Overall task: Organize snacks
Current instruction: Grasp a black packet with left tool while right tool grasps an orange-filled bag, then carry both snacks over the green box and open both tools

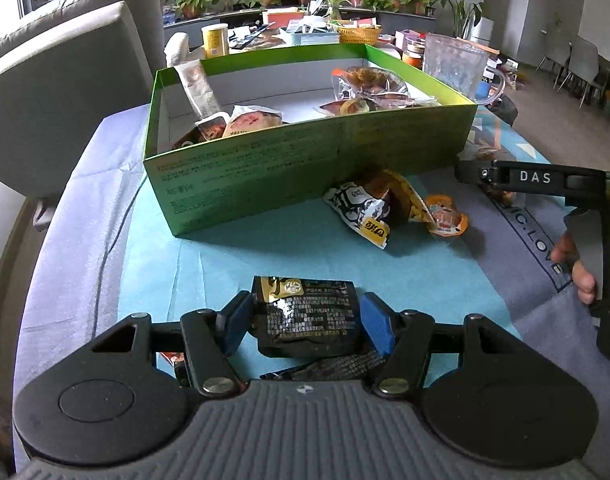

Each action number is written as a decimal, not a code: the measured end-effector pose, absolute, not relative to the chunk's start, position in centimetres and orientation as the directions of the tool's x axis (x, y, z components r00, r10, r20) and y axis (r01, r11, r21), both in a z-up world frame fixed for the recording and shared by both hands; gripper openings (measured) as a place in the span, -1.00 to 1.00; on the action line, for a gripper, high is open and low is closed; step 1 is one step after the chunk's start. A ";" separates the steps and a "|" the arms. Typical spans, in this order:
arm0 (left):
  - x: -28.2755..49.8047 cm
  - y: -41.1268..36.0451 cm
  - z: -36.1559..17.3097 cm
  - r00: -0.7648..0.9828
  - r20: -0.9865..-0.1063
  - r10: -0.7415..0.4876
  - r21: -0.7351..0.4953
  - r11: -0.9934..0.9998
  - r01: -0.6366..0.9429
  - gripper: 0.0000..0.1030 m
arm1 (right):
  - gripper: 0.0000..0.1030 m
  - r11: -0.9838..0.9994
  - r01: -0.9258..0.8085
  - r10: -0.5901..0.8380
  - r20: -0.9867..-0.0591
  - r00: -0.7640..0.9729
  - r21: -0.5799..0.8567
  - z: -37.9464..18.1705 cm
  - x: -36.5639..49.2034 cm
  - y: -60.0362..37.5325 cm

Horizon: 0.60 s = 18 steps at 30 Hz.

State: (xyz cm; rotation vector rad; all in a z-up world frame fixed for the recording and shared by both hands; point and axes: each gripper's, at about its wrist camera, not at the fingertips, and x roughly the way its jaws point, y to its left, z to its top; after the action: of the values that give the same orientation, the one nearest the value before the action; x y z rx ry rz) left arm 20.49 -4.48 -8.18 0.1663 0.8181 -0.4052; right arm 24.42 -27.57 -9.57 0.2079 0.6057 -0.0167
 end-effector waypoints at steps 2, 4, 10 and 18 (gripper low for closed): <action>20.6 -4.4 -8.2 0.614 -0.738 -0.279 -0.008 0.914 0.406 0.23 | -0.10 0.979 0.082 0.040 -0.567 0.822 0.188 -9.5 24.6 -27.3; 20.8 -4.5 -8.4 0.613 -0.742 -0.270 -0.006 0.918 0.397 0.25 | -0.10 0.978 0.087 0.037 -0.568 0.822 0.190 -9.5 24.7 -27.1; 21.1 -4.7 -8.7 0.601 -0.752 -0.269 -0.019 0.921 0.388 0.29 | -0.10 0.978 0.110 0.011 -0.576 0.818 0.175 -9.6 25.3 -26.6; 21.1 -4.1 -8.6 0.609 -0.730 -0.309 -0.064 0.919 0.390 0.07 | -0.11 0.995 0.079 -0.025 -0.587 0.809 0.066 -9.5 25.3 -26.0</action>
State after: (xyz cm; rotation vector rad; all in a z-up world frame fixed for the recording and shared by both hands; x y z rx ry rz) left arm 21.14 -4.11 -8.62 0.1049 0.8222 -0.4045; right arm 25.29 -26.02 -9.54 0.0883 0.6263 -0.0555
